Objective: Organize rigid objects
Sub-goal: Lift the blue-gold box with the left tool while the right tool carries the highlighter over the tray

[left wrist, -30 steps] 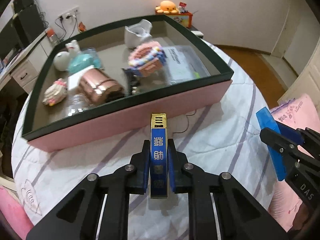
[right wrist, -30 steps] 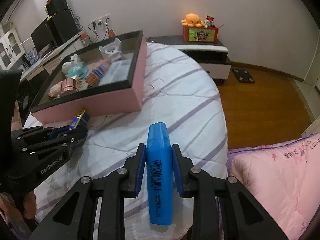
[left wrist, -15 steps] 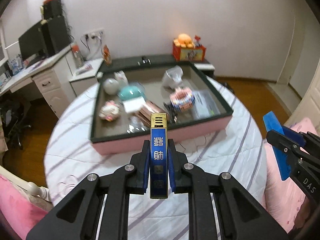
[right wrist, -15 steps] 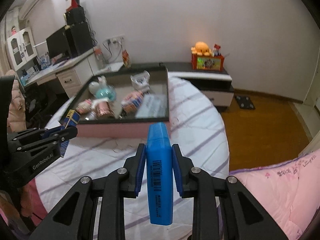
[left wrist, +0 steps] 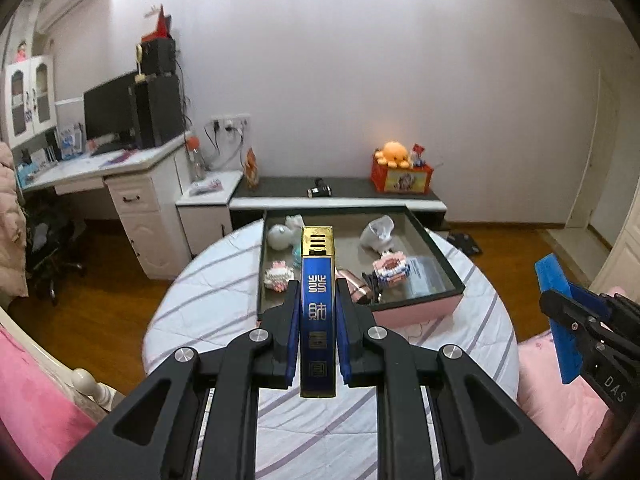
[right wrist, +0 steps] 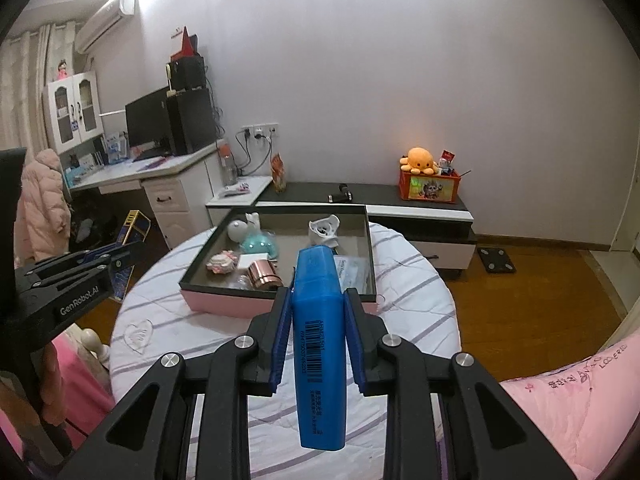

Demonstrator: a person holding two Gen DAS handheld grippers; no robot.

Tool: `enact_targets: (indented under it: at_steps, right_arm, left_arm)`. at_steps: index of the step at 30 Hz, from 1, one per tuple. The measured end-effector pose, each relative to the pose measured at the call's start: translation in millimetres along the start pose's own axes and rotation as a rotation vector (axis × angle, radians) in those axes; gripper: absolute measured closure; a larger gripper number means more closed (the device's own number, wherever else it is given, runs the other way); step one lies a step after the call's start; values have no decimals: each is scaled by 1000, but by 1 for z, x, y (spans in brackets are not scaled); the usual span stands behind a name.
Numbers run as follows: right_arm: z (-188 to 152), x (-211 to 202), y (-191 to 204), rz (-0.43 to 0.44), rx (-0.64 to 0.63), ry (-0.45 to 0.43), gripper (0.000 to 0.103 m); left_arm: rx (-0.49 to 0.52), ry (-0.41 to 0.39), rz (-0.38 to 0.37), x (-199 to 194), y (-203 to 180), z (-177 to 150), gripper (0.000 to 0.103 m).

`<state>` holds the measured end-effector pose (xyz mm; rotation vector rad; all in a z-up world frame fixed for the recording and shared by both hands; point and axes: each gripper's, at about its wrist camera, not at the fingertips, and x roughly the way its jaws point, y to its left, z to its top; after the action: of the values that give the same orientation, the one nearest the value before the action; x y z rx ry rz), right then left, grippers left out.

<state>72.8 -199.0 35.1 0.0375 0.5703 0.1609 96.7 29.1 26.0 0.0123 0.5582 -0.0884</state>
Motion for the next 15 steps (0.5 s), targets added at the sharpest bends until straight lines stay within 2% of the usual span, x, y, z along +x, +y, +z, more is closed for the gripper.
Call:
enact_targets:
  at_steps: [15]
  right_arm:
    - [-6,-13,4,1,-5,-13,76]
  left_arm:
    - [2,-35,-10,-19,-4,-8,88]
